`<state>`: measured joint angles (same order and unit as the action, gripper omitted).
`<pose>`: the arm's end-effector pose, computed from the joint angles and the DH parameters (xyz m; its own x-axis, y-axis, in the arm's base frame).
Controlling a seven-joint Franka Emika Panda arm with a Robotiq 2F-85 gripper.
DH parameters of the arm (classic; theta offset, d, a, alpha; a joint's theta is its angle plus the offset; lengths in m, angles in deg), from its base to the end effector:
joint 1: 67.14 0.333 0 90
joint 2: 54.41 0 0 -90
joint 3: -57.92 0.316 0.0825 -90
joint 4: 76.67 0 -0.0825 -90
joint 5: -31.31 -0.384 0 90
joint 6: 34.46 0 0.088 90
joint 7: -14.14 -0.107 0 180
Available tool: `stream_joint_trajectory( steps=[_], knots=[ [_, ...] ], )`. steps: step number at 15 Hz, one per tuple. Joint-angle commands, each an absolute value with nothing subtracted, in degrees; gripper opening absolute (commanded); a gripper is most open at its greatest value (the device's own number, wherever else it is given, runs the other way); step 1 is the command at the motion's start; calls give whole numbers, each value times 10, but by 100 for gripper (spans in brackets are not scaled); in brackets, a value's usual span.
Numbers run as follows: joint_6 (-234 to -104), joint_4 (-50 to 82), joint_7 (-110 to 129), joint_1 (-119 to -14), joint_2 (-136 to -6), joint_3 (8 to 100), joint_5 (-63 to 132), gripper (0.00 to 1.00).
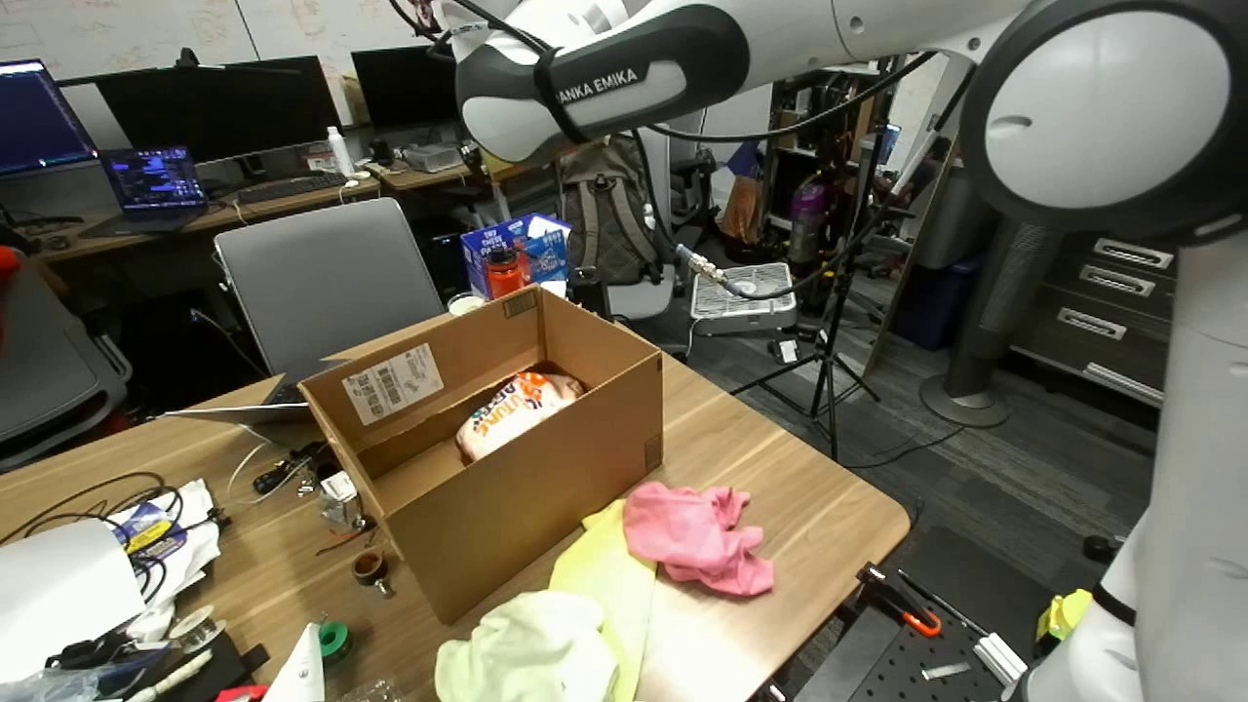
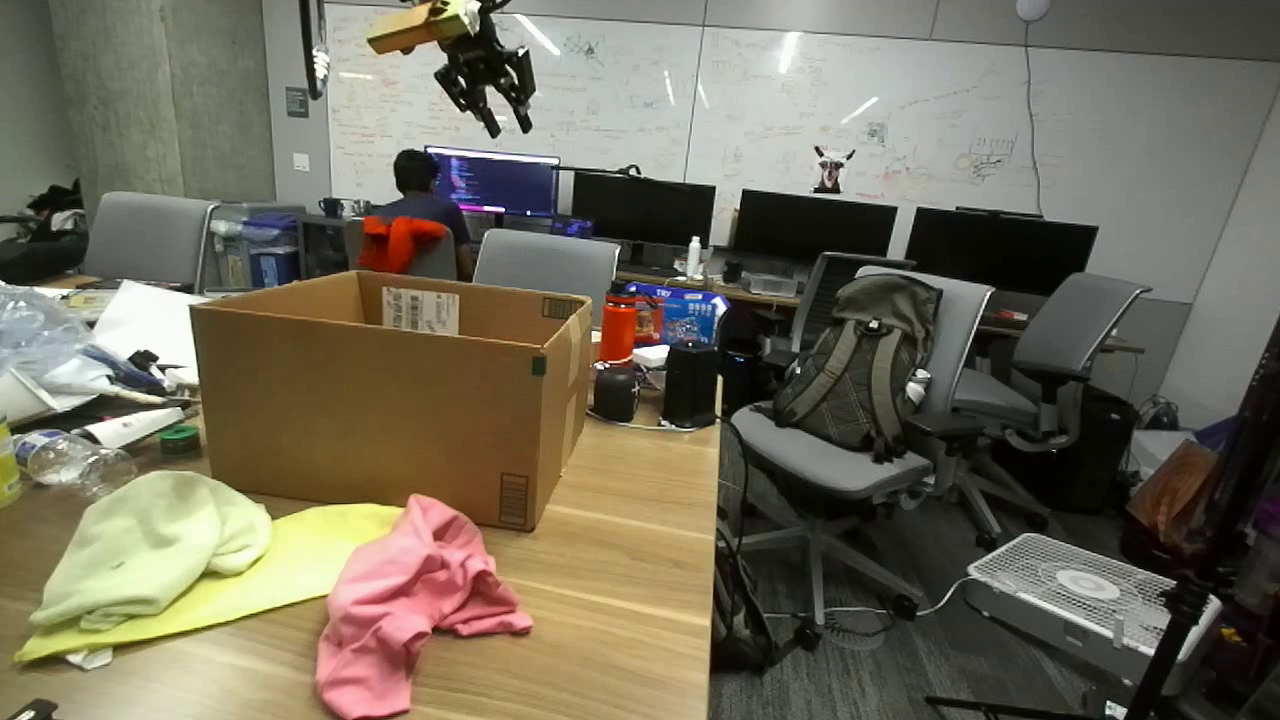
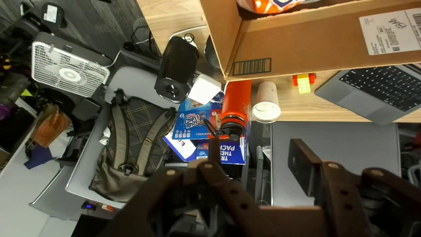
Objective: Put two of the cloths into the box.
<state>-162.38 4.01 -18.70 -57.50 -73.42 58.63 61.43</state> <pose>0.6937 0.1098 0.5729 0.7998 -0.0703 0.5961 -0.2326 -0.9518 0.1998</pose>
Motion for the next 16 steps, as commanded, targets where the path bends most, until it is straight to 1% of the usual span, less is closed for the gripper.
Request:
stream_joint_trajectory(
  steps=[1, 2, 3, 9, 16],
  knots=[
    [-1582, 34, -167, -567, -726, 573, 596, 88],
    [-1565, 39, -165, -568, -722, 573, 592, 96],
    [-1554, 46, -161, -569, -717, 574, 589, 100],
    [-1478, 100, -111, -576, -675, 586, 548, 100],
    [-1434, 196, -34, -585, -605, 600, 499, 100]
  ],
)
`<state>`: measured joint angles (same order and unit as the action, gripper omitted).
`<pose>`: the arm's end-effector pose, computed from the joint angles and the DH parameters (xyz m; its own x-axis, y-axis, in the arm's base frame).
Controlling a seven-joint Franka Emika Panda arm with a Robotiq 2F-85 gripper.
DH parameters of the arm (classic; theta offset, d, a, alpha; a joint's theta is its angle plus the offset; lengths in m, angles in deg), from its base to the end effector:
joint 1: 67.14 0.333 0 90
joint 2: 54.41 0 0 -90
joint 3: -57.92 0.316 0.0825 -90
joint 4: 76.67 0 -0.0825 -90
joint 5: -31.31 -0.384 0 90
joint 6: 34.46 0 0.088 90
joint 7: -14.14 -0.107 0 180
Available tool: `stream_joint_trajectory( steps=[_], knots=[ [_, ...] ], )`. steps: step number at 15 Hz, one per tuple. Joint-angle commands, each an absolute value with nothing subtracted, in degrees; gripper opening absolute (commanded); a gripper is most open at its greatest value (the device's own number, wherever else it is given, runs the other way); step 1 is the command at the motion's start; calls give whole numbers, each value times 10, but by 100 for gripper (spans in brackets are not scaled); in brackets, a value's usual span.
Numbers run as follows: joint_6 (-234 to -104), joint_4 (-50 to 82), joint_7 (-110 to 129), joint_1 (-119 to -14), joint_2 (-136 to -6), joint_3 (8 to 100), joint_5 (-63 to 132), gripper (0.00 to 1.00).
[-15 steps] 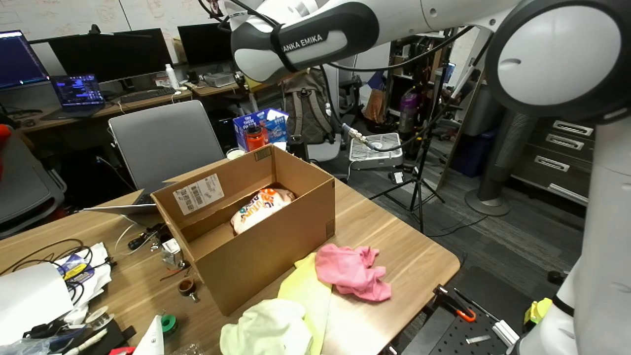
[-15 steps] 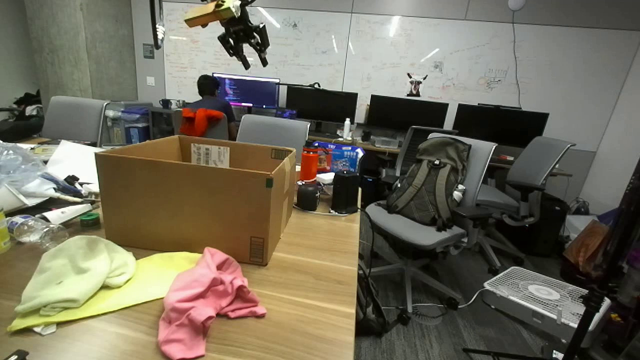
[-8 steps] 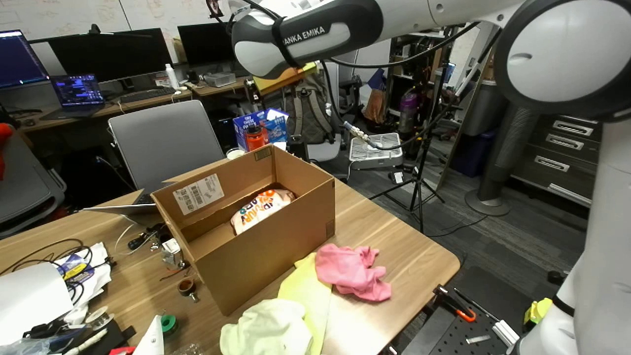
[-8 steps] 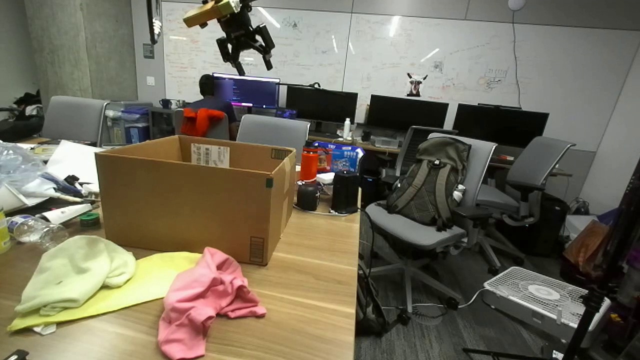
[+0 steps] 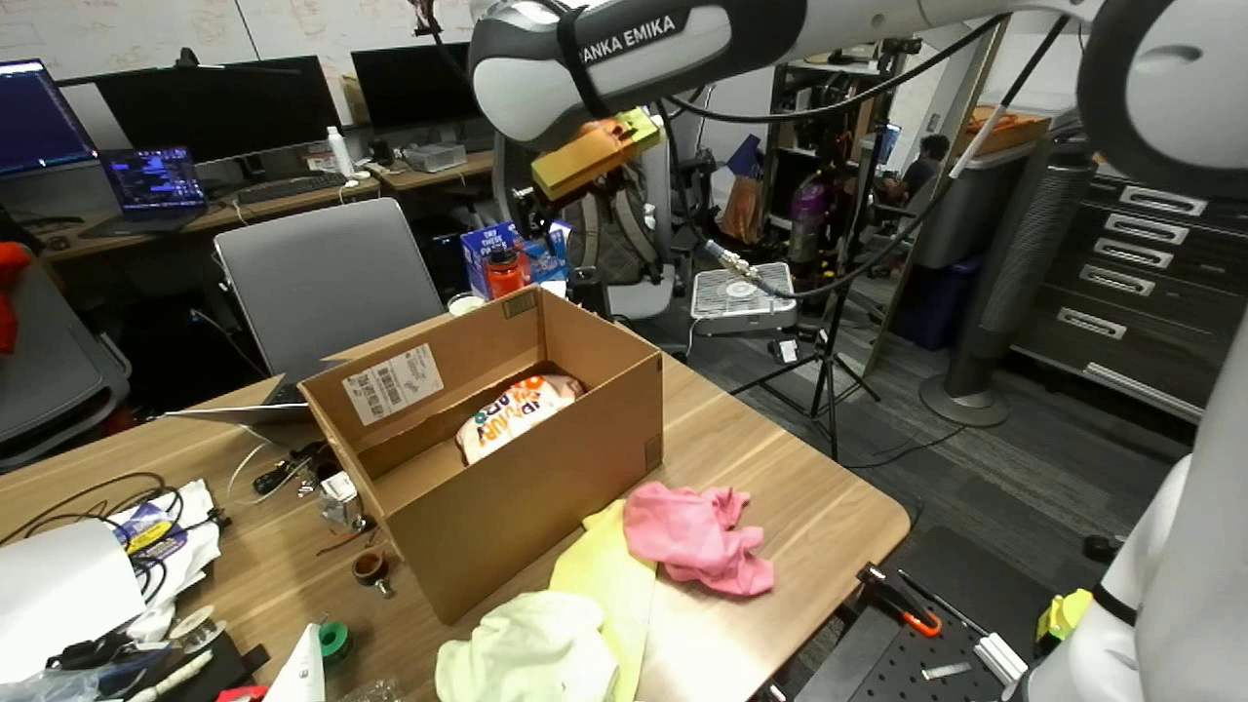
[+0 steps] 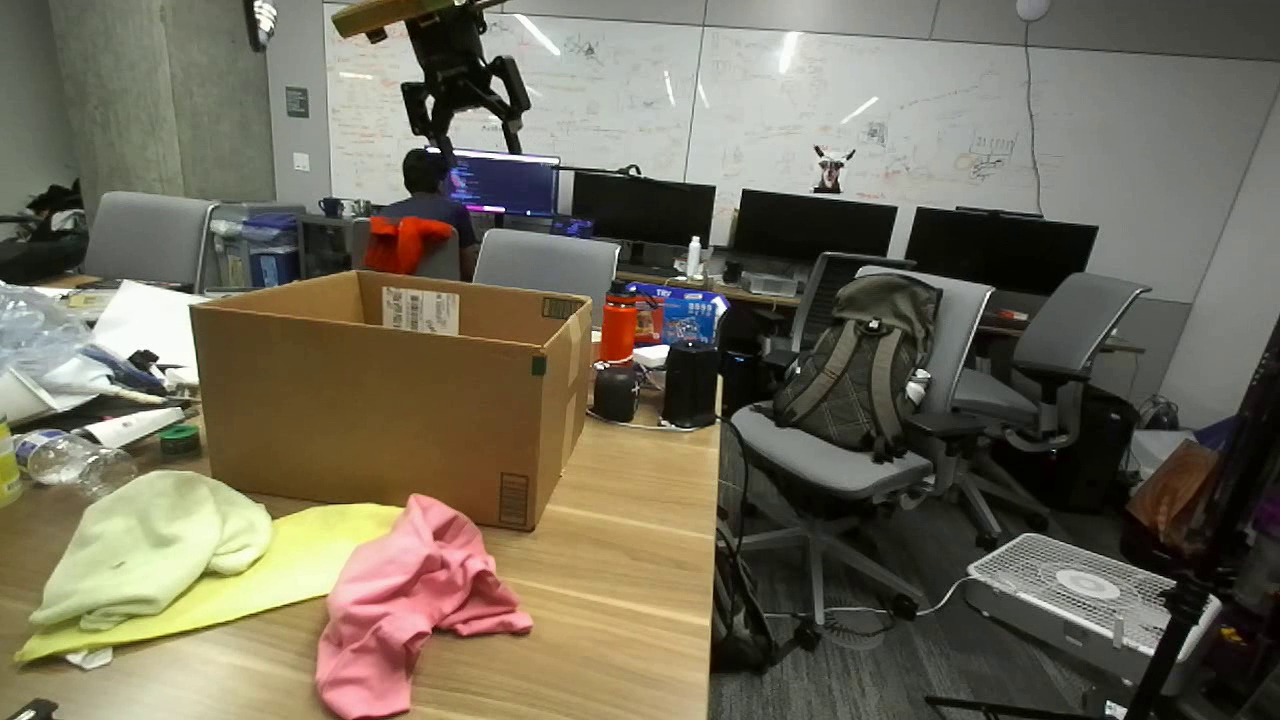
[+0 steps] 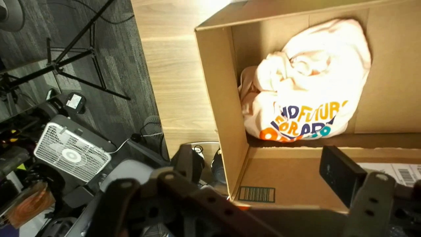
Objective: Put two of the cloths into the box.
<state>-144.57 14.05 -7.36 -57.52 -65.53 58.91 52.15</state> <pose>0.6319 0.0920 0.5403 0.9693 -0.0522 0.2402 -0.1199 -0.9536 0.2763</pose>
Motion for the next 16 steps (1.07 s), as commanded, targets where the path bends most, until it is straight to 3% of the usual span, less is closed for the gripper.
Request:
stream_joint_trajectory(
  steps=[1, 16],
  knots=[
    [-1427, 207, -23, -586, -597, 602, 494, 100],
    [-1371, 390, 152, -602, -512, 615, 410, 100]
  ],
)
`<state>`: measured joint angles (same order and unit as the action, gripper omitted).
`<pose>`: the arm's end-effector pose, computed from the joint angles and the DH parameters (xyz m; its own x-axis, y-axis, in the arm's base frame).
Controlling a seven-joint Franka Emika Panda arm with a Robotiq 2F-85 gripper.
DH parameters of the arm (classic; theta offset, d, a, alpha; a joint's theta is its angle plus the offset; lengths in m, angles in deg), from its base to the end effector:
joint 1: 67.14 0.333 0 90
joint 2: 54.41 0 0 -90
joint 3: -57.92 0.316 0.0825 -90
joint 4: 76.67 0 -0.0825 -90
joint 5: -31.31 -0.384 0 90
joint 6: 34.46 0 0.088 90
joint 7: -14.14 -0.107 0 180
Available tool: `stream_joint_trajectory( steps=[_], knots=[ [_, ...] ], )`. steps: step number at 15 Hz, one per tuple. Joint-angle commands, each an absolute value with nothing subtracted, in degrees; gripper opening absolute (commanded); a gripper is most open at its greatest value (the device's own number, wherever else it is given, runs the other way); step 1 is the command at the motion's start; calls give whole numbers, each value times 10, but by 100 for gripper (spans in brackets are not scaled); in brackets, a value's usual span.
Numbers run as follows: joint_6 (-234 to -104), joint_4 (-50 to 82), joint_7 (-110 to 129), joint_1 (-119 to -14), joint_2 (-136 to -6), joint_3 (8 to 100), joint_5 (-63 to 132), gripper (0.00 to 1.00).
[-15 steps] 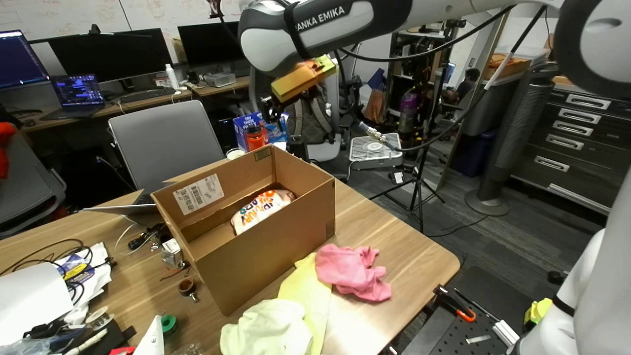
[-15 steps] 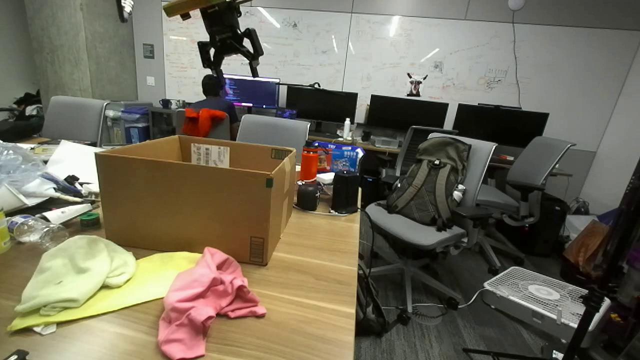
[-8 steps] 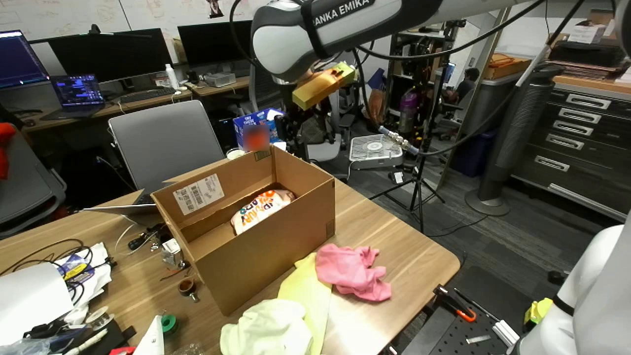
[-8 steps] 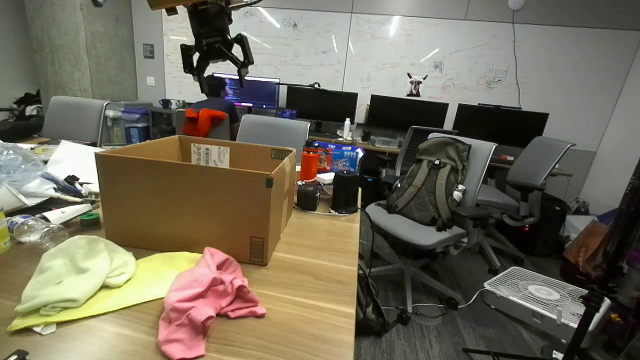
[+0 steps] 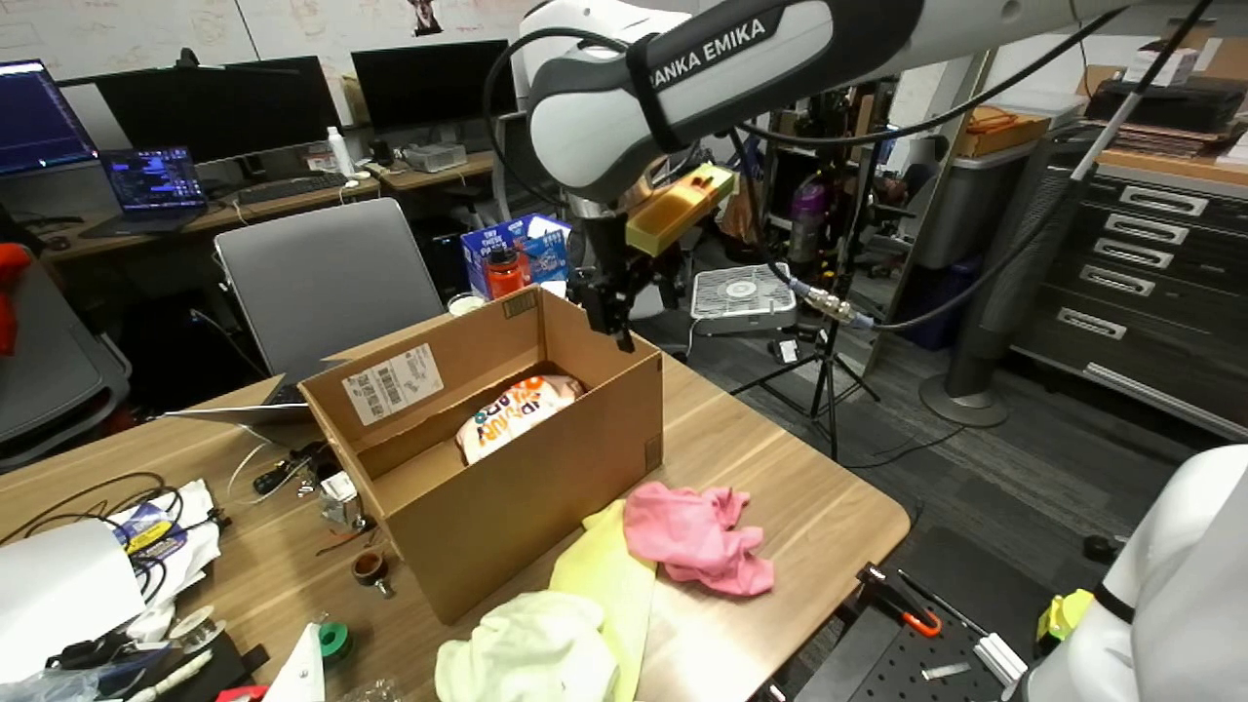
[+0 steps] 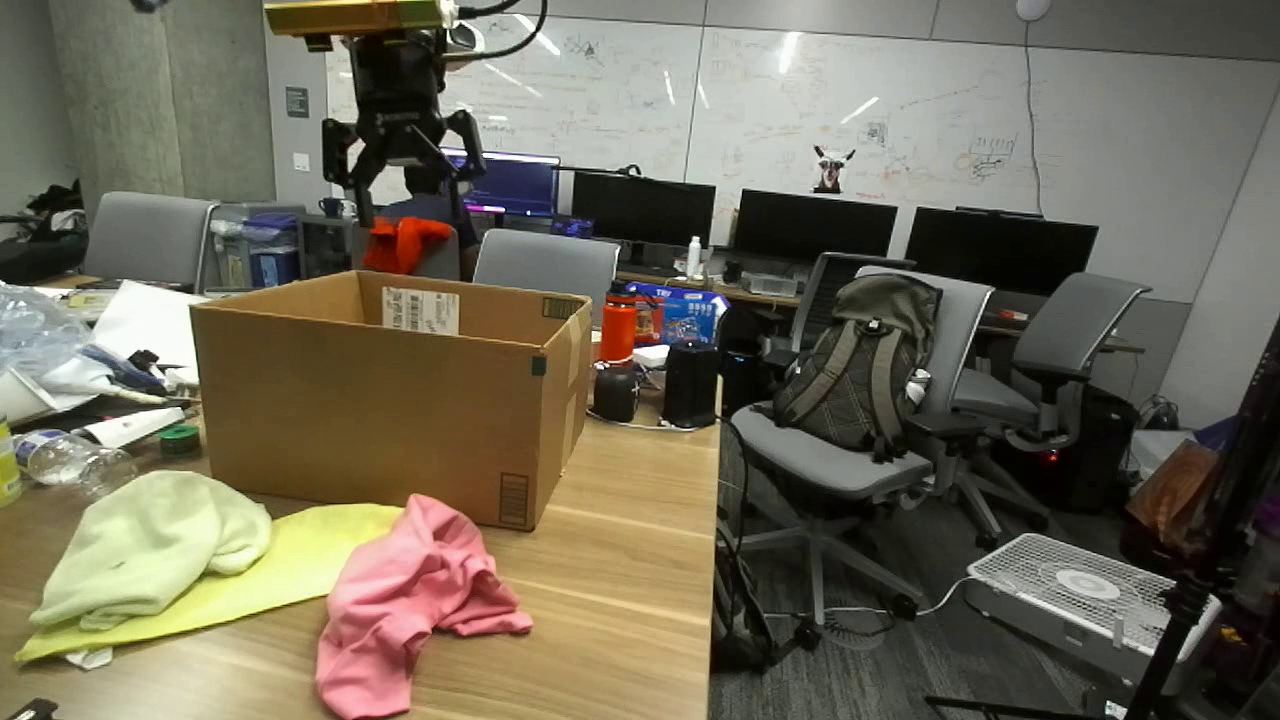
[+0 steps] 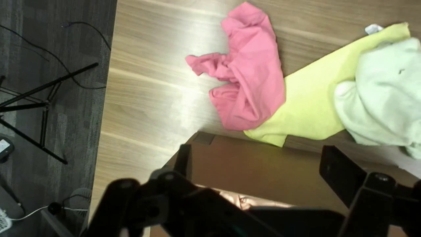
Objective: Put two of the cloths into the box.
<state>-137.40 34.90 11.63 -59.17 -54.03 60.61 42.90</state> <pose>0.5344 0.0833 0.4707 0.9728 0.1851 -0.1394 0.2102 -0.9582 0.1939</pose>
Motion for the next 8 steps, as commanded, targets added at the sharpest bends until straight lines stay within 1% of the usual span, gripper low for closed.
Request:
stream_joint_trajectory(
  steps=[1, 8],
  knots=[
    [-1371, 400, 158, -602, -511, 616, 409, 100],
    [-1405, 470, 202, -594, -513, 631, 385, 100]
  ],
)
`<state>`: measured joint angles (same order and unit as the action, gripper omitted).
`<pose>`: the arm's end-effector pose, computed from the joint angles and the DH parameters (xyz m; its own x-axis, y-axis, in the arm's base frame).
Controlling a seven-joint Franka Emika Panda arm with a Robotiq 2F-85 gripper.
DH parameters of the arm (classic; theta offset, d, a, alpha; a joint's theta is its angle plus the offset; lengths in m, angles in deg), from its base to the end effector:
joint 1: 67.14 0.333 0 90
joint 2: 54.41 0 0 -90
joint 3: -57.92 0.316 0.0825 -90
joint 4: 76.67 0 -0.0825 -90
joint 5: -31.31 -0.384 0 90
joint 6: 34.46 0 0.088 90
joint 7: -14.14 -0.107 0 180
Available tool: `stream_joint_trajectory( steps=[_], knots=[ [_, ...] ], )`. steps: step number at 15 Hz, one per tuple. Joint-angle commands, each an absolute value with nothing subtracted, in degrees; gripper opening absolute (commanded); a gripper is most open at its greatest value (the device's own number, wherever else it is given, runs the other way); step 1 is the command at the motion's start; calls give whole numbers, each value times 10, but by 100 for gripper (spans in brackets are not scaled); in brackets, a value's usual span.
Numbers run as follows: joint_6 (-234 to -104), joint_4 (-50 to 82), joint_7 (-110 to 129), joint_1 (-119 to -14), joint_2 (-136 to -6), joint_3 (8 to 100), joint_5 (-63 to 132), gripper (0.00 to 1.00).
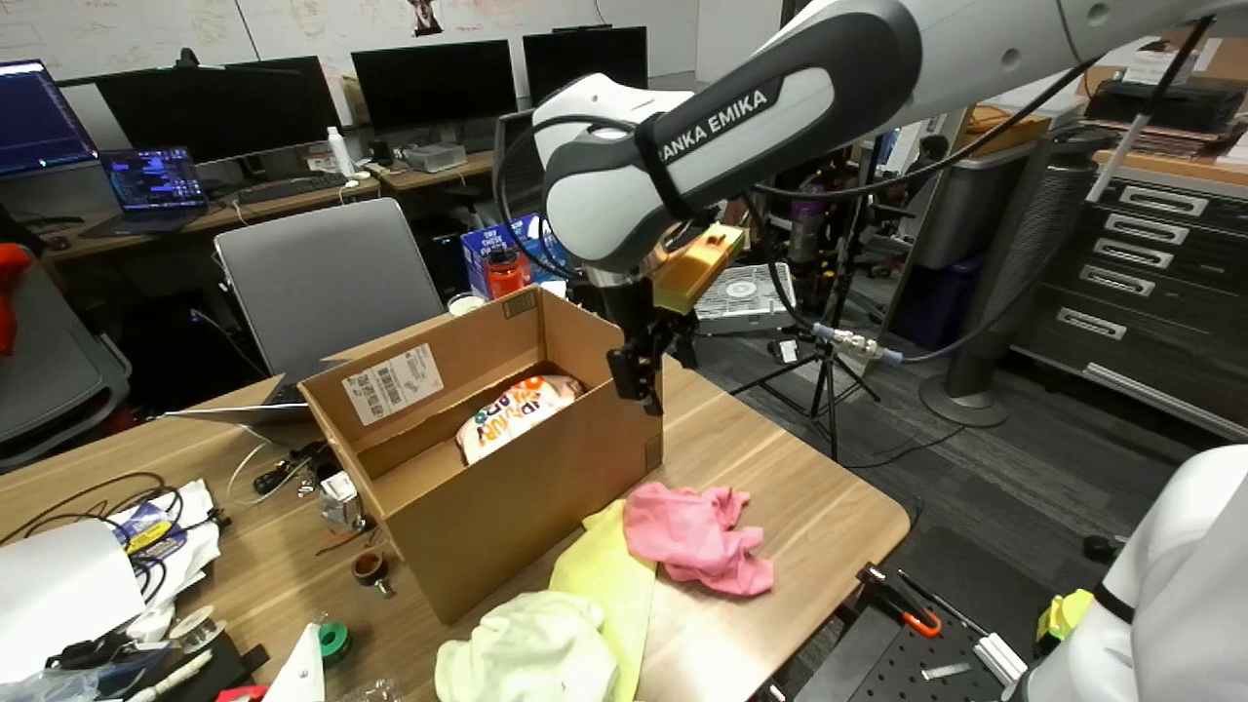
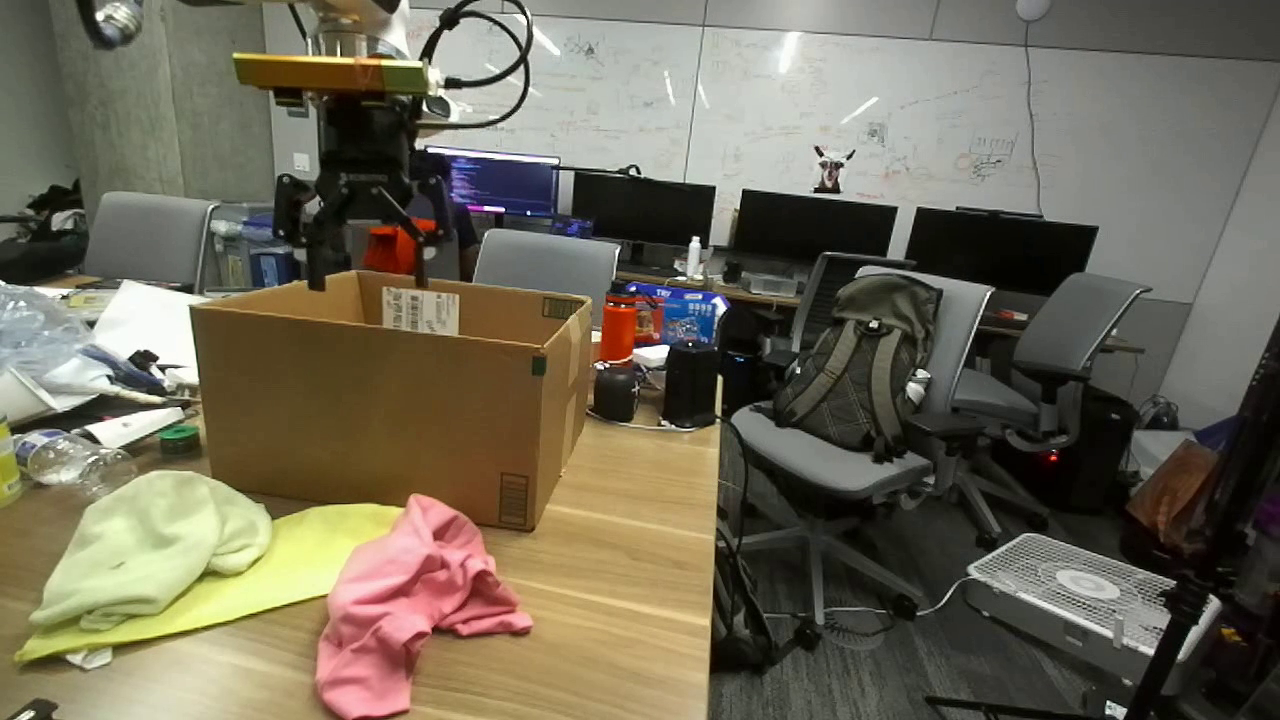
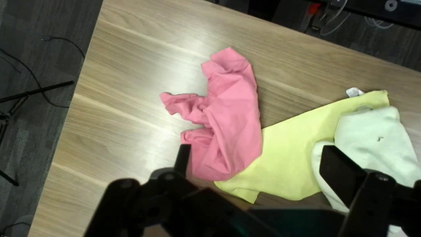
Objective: Put two of the cloths into the box.
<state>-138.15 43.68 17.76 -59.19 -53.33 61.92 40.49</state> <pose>0.5001 0.0924 0.4089 0.9136 0.2952 -0.2796 0.3390 -0.9327 0.1231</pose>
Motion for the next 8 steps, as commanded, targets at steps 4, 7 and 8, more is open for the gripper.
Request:
stream_joint_trajectory(
  steps=[4, 7, 8],
  knots=[
    [-1447, 503, 211, -588, -514, 647, 376, 100],
    [-1474, 523, 212, -583, -515, 659, 374, 100],
    [-1486, 530, 210, -581, -516, 663, 374, 100]
  ],
)
